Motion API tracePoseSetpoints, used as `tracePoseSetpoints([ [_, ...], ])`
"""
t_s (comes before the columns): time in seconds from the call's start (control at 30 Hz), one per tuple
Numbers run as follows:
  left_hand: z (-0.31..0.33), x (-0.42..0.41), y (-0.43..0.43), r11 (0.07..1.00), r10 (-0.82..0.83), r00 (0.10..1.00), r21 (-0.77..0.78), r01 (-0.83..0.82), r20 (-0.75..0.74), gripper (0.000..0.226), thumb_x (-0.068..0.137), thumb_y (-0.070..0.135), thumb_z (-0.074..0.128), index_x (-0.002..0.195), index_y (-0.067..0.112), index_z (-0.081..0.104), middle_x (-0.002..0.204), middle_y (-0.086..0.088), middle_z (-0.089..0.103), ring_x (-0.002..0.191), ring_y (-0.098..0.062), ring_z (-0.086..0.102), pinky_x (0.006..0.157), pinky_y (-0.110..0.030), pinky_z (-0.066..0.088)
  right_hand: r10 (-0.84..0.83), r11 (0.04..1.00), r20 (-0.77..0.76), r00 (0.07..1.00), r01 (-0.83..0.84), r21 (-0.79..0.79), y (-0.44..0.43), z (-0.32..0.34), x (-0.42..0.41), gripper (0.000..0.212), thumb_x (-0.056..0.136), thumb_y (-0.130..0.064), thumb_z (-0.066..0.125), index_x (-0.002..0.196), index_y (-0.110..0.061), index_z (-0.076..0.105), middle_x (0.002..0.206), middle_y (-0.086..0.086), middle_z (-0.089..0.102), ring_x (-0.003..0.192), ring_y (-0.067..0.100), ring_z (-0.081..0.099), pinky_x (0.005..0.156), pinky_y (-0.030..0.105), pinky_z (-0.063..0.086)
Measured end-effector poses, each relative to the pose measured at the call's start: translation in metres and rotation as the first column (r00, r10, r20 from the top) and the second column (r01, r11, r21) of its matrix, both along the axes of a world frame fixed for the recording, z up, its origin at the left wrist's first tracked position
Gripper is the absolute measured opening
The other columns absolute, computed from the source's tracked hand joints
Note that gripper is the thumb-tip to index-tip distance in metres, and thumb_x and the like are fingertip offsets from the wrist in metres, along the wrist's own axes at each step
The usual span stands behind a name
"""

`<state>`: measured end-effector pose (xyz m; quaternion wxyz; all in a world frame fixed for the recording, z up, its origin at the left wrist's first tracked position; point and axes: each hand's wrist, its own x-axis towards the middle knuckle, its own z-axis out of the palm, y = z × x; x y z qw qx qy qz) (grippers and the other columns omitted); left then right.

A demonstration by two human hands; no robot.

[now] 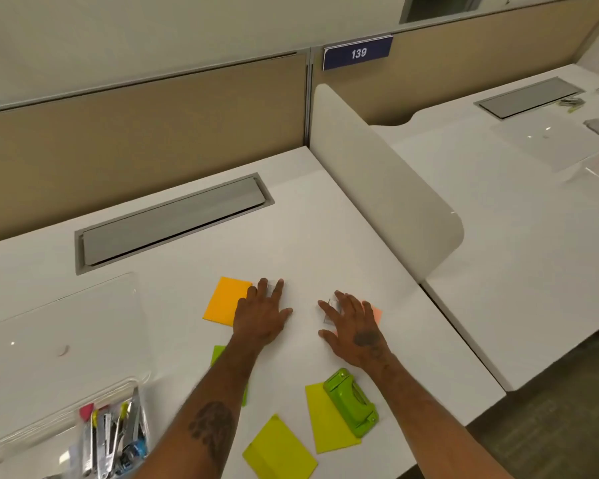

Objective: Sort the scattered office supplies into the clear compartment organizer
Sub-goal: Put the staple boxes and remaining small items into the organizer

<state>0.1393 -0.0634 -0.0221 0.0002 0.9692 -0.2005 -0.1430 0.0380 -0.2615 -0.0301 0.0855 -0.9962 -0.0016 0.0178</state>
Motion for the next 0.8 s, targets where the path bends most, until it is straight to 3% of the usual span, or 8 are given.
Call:
tracePoseSetpoints([
  [0.2, 0.006, -0.002, -0.003, 0.998, 0.050, 0.998, -0.041, -0.051, -0.027, 0.046, 0.097, 0.024, 0.044, 0.142, 0.020, 0.036, 0.141, -0.010, 0.035, 0.122, -0.029, 0.044, 0.078, -0.039, 0.051, 0.016, 1.000, 0.082, 0.996, -0.015, -0.014, 0.004, 0.007, 0.004, 0.043, 0.076, -0.030, 0.073, 0.117, -0.021, 0.066, 0.113, 0.010, 0.065, 0.104, 0.030, 0.063, 0.094, 0.049, 0.048],
  [0.37, 0.018, -0.009, 0.017, 0.983, 0.111, 0.994, -0.151, -0.106, 0.024, 0.034, 0.095, 0.020, 0.041, 0.128, 0.018, 0.047, 0.130, -0.009, 0.043, 0.108, -0.028, 0.052, 0.065, -0.036, 0.045, -0.002, 1.000, 0.132, 0.991, -0.002, 0.031, 0.027, 0.029, 0.014, 0.049, 0.070, -0.029, 0.079, 0.115, -0.014, 0.067, 0.106, 0.011, 0.067, 0.099, 0.032, 0.065, 0.088, 0.046, 0.052],
  [0.5, 0.037, -0.014, 0.067, 0.948, 0.207, 0.977, -0.257, -0.188, 0.047, 0.035, 0.089, 0.023, 0.048, 0.124, 0.020, 0.048, 0.135, -0.007, 0.040, 0.106, -0.032, 0.054, 0.066, -0.038, 0.044, 0.011, 0.994, 0.157, 0.988, -0.028, 0.108, 0.071, 0.044, 0.018, 0.050, 0.078, -0.031, 0.072, 0.123, -0.013, 0.062, 0.114, 0.012, 0.064, 0.108, 0.033, 0.059, 0.094, 0.046, 0.048],
  [0.6, 0.053, -0.025, 0.120, 0.933, 0.221, 0.972, -0.307, -0.189, 0.073, 0.041, 0.090, 0.029, 0.050, 0.130, 0.018, 0.047, 0.138, -0.008, 0.042, 0.107, -0.033, 0.056, 0.076, -0.040, 0.050, 0.064, 0.984, 0.187, 0.980, -0.093, 0.150, 0.119, 0.055, 0.015, 0.050, 0.081, -0.034, 0.068, 0.127, -0.015, 0.059, 0.118, 0.010, 0.061, 0.111, 0.031, 0.058, 0.087, 0.041, 0.051],
  [0.7, 0.072, -0.044, 0.178, 0.910, 0.258, 0.964, -0.351, -0.219, 0.067, 0.047, 0.093, 0.036, 0.053, 0.133, 0.014, 0.047, 0.130, -0.010, 0.050, 0.110, -0.032, 0.057, 0.087, -0.042, 0.049, 0.122, 0.973, 0.197, 0.973, -0.156, 0.167, 0.175, 0.065, 0.008, 0.050, 0.084, -0.037, 0.065, 0.129, -0.016, 0.057, 0.121, 0.010, 0.061, 0.110, 0.031, 0.057, 0.086, 0.039, 0.049],
  [0.8, 0.088, -0.070, 0.238, 0.901, 0.302, 0.949, -0.352, -0.254, 0.088, 0.044, 0.095, 0.043, 0.051, 0.123, 0.009, 0.051, 0.115, -0.011, 0.057, 0.103, -0.032, 0.059, 0.085, -0.040, 0.049, 0.190, 0.963, 0.251, 0.949, -0.230, 0.141, 0.233, 0.071, -0.004, 0.049, 0.080, -0.036, 0.071, 0.123, -0.014, 0.062, 0.111, 0.010, 0.066, 0.098, 0.032, 0.064, 0.081, 0.041, 0.052],
])
